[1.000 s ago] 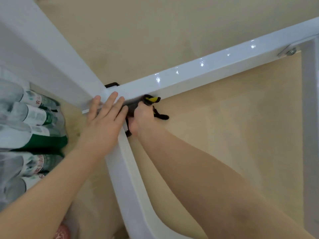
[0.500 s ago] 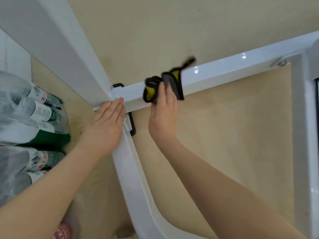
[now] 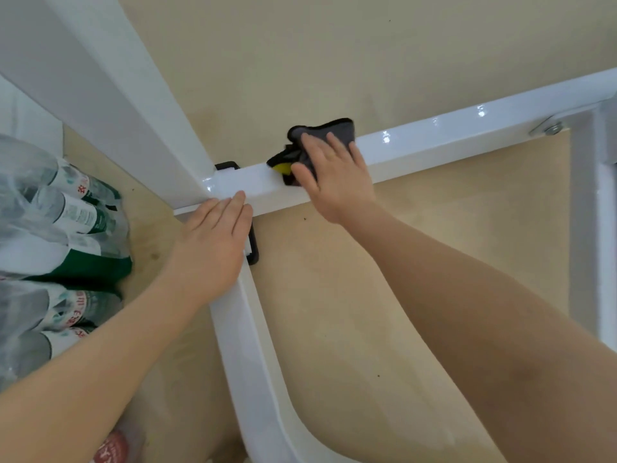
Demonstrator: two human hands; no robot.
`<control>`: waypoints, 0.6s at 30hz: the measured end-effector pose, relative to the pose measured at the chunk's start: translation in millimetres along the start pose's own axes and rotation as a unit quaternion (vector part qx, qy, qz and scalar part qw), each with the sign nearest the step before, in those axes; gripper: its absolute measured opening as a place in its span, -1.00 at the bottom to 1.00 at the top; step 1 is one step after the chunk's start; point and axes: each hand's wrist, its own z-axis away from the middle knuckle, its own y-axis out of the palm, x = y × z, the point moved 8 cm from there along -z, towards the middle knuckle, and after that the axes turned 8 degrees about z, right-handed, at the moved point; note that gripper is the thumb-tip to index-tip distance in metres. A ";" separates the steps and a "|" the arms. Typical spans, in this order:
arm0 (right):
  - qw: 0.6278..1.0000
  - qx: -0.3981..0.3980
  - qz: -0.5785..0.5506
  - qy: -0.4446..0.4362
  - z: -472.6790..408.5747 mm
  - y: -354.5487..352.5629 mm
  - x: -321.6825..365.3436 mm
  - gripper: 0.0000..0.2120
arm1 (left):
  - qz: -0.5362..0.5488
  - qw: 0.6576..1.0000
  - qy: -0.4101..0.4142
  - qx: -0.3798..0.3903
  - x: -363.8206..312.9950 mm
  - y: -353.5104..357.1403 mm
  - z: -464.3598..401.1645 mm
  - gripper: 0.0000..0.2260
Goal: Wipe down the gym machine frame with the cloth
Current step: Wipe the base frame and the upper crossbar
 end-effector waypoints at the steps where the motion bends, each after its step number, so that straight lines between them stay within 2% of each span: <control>1: 1.000 0.001 0.012 0.025 -3.6 -0.8 -4.3 -0.48 | -0.001 1.000 0.003 -0.003 -2.3 -0.9 -3.1 -0.54; 4: 0.998 -0.011 0.060 0.025 -7.6 4.1 10.3 -0.50 | -0.010 1.000 0.005 0.002 -4.2 2.2 -12.0 -0.53; 7: 0.996 -0.018 0.084 -0.027 3.5 12.0 16.1 -0.49 | 0.013 1.000 -0.025 -0.005 -10.3 5.1 -22.2 -0.53; 10: 0.990 -0.026 0.122 -0.068 15.5 13.2 -9.7 -0.47 | 0.029 0.997 -0.066 0.040 -17.4 10.9 -27.8 -0.45; 12: 0.990 -0.044 0.133 -0.034 19.5 9.3 -42.6 -0.45 | 0.044 0.990 -0.094 0.098 -18.6 20.2 -29.3 -0.42; 14: 0.987 -0.069 0.142 -0.005 23.0 1.2 -67.1 -0.40 | 0.050 0.987 -0.106 0.108 -19.3 21.8 -29.7 -0.41; 18: 0.992 -0.014 0.122 0.029 23.6 -1.3 -54.1 -0.35 | 0.127 0.976 -0.125 0.124 -15.3 21.4 -26.2 -0.40</control>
